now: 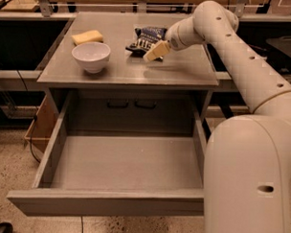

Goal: Place blue chip bag into top drawer

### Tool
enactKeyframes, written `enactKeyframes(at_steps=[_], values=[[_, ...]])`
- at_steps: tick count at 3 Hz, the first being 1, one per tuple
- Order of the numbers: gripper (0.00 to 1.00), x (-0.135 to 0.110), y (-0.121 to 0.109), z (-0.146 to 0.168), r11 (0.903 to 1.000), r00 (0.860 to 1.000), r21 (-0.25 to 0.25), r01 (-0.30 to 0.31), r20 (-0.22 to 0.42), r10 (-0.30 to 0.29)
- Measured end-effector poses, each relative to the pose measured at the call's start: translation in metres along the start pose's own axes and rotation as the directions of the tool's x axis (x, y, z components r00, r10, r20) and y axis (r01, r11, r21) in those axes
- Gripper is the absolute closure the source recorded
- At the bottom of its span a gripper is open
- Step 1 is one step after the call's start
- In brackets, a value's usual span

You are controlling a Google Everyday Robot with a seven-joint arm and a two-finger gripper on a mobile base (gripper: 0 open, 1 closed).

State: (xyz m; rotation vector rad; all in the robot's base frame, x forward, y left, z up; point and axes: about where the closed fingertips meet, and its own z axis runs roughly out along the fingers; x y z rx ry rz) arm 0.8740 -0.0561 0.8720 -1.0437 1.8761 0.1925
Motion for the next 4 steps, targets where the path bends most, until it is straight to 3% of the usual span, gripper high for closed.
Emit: enactKeyframes(at_steps=[1, 2, 4], values=[[0.0, -0.003, -0.008, 0.016, 0.9997, 0.999, 0.0, -0.026, 0.03, 0.026], [0.18, -0.007, -0.012, 0.029, 0.9981, 0.997, -0.013, -0.061, 0.054, 0.062], [0.66, 0.006, 0.003, 0.048, 0.9889, 0.991, -0.078, -0.127, 0.036, 0.13]])
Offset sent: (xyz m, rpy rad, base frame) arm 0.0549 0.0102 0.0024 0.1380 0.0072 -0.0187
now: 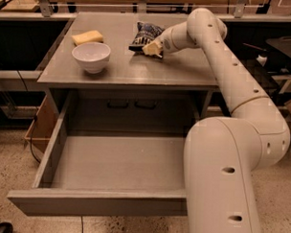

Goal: Place blue chip bag into top drawer

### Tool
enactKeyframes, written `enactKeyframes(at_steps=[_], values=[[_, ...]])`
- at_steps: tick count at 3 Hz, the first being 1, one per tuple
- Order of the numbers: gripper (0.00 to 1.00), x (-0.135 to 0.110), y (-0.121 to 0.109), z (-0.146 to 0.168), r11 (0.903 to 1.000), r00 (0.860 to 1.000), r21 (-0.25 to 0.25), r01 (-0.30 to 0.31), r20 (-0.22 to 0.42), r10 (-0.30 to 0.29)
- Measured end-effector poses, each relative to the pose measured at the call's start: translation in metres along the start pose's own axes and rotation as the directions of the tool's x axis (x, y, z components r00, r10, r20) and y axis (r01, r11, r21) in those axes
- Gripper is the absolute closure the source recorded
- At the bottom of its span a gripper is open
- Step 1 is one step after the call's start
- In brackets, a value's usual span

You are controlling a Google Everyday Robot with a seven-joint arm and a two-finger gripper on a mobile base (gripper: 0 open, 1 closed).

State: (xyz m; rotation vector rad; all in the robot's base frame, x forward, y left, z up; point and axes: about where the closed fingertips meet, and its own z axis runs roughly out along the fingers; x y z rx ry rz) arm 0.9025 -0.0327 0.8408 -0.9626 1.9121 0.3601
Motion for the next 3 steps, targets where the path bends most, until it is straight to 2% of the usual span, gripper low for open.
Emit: enactKeyframes(at_steps=[1, 2, 3], values=[[0.96, -0.004, 0.0, -0.01, 1.0, 1.0, -0.003, 0.007, 0.006, -0.007], [1.0, -0.026, 0.014, -0.04, 0.9963, 0.996, -0.018, 0.084, 0.031, -0.084], [1.0, -0.034, 0.05, -0.087, 0.9807, 0.983, -0.076, 0.18, 0.05, -0.177]])
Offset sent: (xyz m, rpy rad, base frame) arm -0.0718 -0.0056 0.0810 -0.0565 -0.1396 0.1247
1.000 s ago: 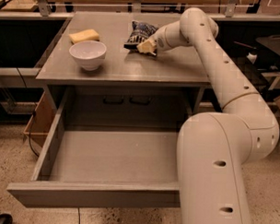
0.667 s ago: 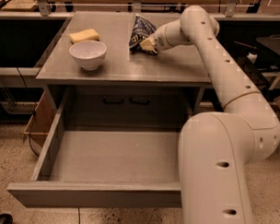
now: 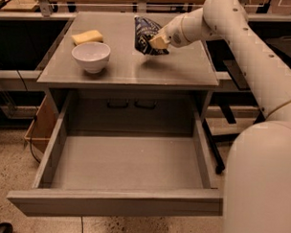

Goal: Place blue chip bag into top drawer

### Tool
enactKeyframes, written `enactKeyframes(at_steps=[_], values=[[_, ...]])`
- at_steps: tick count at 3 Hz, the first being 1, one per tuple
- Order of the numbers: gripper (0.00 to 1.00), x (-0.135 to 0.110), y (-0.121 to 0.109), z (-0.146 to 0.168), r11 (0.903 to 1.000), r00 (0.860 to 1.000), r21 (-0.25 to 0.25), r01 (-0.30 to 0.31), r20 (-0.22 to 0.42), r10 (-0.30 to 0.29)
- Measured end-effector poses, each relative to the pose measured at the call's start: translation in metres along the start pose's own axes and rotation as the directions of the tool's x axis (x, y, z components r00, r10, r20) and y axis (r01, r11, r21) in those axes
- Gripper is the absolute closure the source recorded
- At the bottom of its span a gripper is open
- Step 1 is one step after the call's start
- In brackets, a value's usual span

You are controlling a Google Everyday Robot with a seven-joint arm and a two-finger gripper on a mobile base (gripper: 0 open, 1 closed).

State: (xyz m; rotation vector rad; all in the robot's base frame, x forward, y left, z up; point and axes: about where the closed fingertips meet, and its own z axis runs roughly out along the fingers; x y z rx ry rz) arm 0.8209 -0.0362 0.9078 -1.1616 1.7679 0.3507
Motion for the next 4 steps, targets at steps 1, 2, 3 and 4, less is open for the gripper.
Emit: enactKeyframes(at_steps=[1, 2, 3, 4], values=[[1.0, 0.002, 0.03, -0.024, 0.9978, 0.999, -0.05, 0.043, -0.007, -0.044], [1.0, 0.002, 0.03, -0.024, 0.9978, 0.999, -0.05, 0.043, -0.007, -0.044], [1.0, 0.001, 0.034, -0.018, 0.9961, 0.998, -0.068, 0.056, -0.01, -0.057], [1.0, -0.006, 0.051, -0.028, 0.9904, 0.994, -0.09, 0.105, 0.005, -0.105]])
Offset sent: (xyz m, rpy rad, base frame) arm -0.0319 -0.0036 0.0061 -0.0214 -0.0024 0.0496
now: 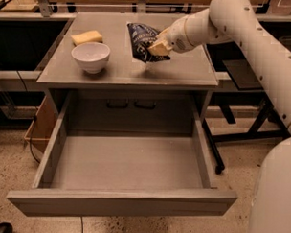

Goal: Place blue chip bag into top drawer

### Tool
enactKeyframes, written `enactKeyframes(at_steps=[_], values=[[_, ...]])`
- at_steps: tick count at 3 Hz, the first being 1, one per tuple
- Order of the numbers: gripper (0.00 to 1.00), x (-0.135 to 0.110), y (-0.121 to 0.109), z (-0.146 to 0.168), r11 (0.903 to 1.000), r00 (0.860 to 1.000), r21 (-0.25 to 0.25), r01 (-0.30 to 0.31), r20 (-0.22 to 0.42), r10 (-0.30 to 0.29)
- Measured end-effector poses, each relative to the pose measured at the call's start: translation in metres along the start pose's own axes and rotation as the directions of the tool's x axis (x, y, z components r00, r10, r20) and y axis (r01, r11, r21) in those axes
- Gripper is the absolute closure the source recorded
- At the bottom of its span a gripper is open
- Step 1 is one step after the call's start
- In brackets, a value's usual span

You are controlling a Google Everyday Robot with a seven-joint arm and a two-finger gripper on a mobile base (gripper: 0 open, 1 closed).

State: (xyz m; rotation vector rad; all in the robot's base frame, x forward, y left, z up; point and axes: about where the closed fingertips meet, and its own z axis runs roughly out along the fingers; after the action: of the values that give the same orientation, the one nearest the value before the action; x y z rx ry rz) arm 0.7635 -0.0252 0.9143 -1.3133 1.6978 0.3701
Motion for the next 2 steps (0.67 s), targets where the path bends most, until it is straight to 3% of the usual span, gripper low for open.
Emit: enactKeyframes(at_steps=[1, 2], values=[[1.0, -0.01, 0.045, -0.032, 0.9957, 0.997, -0.065, 0.067, 0.028, -0.065], [1.0, -0.01, 0.073, -0.054, 0.9907, 0.996, -0.104, 0.088, 0.042, -0.084]])
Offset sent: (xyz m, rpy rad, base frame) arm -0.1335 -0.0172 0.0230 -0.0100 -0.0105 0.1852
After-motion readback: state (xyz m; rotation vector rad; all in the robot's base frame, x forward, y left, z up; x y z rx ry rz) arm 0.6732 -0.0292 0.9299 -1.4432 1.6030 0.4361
